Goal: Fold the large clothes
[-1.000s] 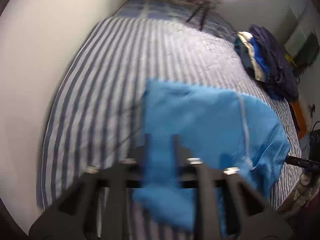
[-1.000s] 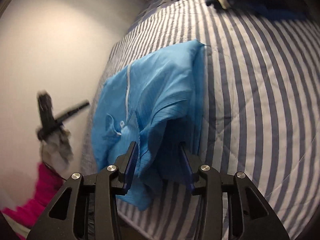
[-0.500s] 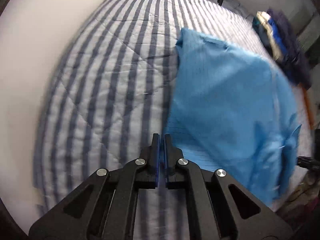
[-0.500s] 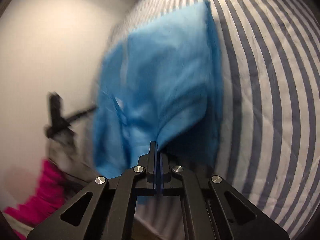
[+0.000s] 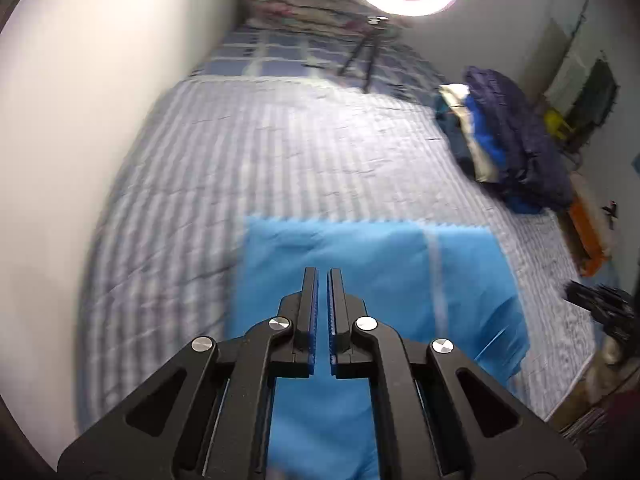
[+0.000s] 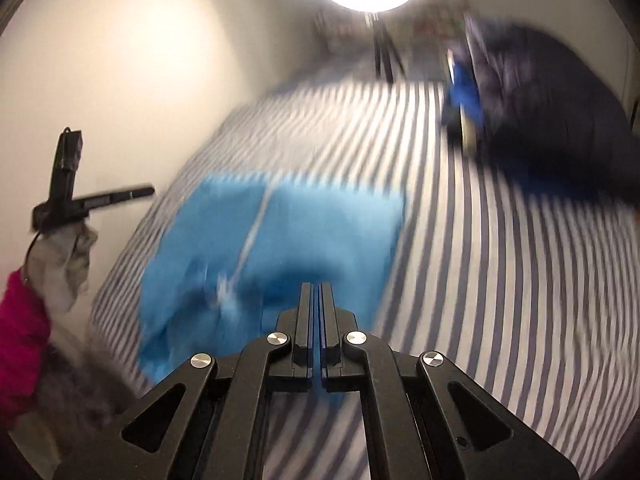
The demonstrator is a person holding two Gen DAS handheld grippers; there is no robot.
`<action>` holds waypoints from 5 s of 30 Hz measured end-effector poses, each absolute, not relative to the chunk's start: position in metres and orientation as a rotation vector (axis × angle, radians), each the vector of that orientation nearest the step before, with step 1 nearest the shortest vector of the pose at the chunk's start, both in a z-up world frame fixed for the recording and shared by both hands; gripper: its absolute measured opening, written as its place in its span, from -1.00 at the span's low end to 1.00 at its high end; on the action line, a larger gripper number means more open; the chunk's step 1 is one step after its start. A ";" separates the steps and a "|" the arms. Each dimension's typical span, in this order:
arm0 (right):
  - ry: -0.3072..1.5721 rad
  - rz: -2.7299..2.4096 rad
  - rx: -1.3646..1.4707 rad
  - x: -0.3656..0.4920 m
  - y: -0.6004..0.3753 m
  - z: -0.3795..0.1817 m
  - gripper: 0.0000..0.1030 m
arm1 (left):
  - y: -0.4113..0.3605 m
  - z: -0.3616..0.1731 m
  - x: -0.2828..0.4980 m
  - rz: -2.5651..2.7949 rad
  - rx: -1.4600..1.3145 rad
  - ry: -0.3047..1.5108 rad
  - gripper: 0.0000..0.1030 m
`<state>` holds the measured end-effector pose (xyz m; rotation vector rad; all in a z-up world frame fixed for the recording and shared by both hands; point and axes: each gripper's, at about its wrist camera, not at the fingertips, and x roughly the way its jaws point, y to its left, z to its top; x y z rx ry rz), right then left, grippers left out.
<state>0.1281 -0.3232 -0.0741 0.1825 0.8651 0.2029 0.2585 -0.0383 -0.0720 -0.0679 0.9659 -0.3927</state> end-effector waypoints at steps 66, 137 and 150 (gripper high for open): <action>1.220 0.354 0.232 0.137 -0.346 -0.168 -0.98 | 0.039 -0.160 0.253 -0.358 -0.033 1.110 -0.51; 1.147 0.126 0.287 0.052 -0.412 -0.128 -0.78 | -0.018 -0.198 0.283 -0.501 -0.489 1.217 0.22; 1.099 0.253 0.706 0.045 -0.442 -0.164 -0.59 | -0.034 -0.205 0.289 -0.538 -0.491 1.224 -0.46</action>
